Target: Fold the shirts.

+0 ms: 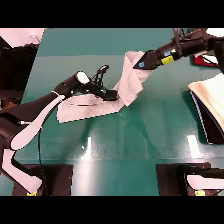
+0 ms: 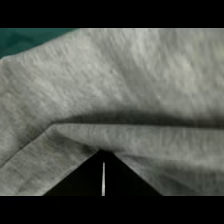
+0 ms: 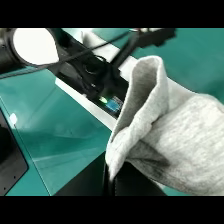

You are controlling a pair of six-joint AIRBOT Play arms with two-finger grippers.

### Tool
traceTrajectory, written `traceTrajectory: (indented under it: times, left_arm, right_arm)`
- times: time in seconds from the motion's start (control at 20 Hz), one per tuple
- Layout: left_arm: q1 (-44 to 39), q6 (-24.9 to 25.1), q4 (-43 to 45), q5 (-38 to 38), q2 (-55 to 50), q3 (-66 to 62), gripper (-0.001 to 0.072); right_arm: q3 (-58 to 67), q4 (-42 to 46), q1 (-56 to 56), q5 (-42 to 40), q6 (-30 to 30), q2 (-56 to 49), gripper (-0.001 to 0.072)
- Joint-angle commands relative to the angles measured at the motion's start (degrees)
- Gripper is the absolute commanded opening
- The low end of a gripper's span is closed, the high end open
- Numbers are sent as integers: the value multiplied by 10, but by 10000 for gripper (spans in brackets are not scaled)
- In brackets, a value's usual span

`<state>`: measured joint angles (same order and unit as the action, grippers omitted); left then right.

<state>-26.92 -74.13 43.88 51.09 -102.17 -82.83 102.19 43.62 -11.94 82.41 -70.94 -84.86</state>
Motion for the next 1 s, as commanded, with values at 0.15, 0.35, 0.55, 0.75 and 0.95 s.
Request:
traceTrajectory:
  times: [0.15, 0.35, 0.55, 0.75, 0.95]
  left_arm:
    - [5, -10, 78, 59, -16, -44, 24]
    - [51, -23, 137, 138, 13, -69, 24]
    - [126, -24, 219, 206, 88, -69, 24]
    - [215, -24, 272, 233, 177, -69, 24]
    - [286, -23, 277, 260, 243, -69, 25]
  right_arm:
    - [90, 0, -64, -3, -10, -57, 10]
    - [136, 0, -91, -4, -11, -94, 10]
    - [124, -1, -111, -19, -11, -110, 10]
    - [113, -1, -146, -39, -6, -129, 10]
    - [113, -1, -197, -81, 8, -169, 11]
